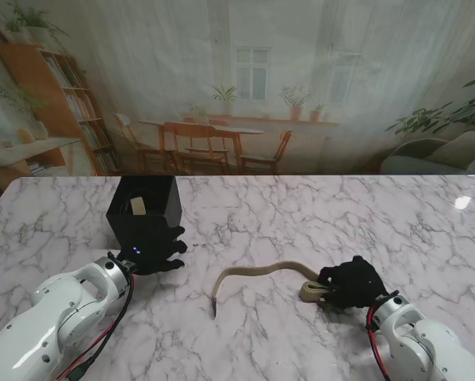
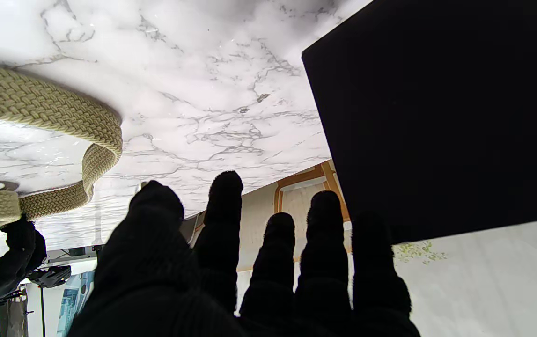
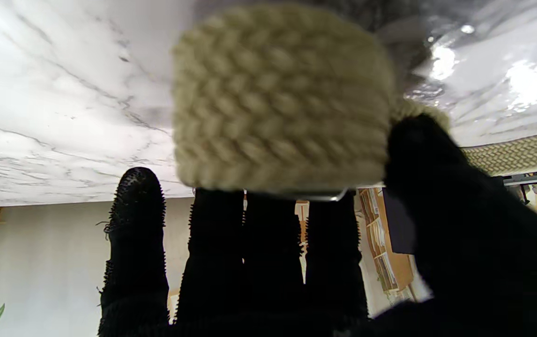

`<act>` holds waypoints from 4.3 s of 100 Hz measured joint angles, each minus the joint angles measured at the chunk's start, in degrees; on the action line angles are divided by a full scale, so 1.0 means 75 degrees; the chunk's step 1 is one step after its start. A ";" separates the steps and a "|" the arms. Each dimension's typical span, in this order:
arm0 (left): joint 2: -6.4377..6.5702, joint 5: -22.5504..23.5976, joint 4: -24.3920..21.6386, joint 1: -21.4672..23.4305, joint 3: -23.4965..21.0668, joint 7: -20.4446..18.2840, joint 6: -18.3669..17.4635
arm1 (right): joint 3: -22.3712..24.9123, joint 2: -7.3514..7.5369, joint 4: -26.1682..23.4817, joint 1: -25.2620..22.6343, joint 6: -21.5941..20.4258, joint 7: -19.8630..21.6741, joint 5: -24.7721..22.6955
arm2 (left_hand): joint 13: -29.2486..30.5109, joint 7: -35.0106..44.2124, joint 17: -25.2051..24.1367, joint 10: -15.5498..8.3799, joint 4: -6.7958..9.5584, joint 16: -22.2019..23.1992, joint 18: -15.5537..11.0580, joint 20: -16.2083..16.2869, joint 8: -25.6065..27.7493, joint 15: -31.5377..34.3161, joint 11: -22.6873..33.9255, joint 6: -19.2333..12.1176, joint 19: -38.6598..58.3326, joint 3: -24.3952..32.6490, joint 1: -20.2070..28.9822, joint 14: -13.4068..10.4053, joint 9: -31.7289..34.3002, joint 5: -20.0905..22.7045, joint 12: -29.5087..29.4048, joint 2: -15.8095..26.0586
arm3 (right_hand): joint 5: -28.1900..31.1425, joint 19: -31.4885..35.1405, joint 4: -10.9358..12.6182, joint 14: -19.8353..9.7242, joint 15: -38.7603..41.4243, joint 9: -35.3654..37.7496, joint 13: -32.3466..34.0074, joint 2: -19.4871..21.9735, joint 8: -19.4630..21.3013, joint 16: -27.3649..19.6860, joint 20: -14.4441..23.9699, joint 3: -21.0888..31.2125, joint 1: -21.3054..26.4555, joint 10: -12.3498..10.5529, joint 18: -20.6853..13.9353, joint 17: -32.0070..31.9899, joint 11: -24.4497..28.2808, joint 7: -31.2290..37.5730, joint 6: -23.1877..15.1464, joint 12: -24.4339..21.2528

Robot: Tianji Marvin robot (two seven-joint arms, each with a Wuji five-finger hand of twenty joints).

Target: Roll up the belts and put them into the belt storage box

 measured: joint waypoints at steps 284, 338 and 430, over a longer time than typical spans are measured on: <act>0.0000 -0.0009 0.0056 0.0013 0.0011 0.0033 0.0024 | 0.0735 0.0219 -0.1887 -0.0840 0.0384 0.2675 -0.0990 | 0.0000 0.0000 -0.0002 0.0000 0.0000 0.0000 0.0003 0.0000 0.0000 -0.0014 0.0000 0.0000 -0.0001 0.0000 0.0000 0.0000 -0.0001 0.0000 0.0000 0.0000 | 0.0041 -0.0307 0.0085 0.0813 -0.1021 -0.4994 -0.2420 -0.0992 -0.0092 -0.0681 0.0343 0.0767 0.0672 0.2002 0.0335 -0.0584 -0.1877 -0.0724 -0.1435 -0.2112; 0.0000 -0.0018 0.0062 0.0010 0.0023 0.0013 0.0024 | 0.0582 0.0145 -0.1583 -0.0739 0.0728 0.2327 -0.0544 | 0.0000 0.0000 -0.0003 0.0000 0.0000 0.0000 0.0003 0.0000 0.0000 -0.0014 0.0000 0.0000 -0.0001 0.0000 0.0000 0.0000 -0.0001 0.0000 0.0000 0.0000 | 0.0662 -0.0886 -0.0070 0.1117 -0.1673 -0.3956 -0.2750 -0.1105 -0.0275 -0.1551 -0.0571 0.0589 0.0289 0.1626 0.0597 -0.0777 -0.2349 0.0455 0.0544 -0.2350; 0.0000 -0.0048 0.0088 -0.0009 0.0043 0.0001 0.0022 | 0.0100 0.0095 -0.0384 -0.0251 0.0307 0.0480 -0.0422 | 0.0000 0.0000 -0.0005 0.0000 0.0000 0.0000 0.0004 0.0000 0.0000 -0.0015 0.0000 0.0000 -0.0004 0.0000 0.0000 0.0000 -0.0002 0.0000 0.0000 0.0000 | -0.3757 0.0929 0.0523 0.0780 0.1121 0.0833 0.1779 0.0707 0.0913 0.0361 0.0161 0.0078 -0.0077 0.0715 -0.0141 0.1360 0.0874 -0.1192 -0.1167 0.0019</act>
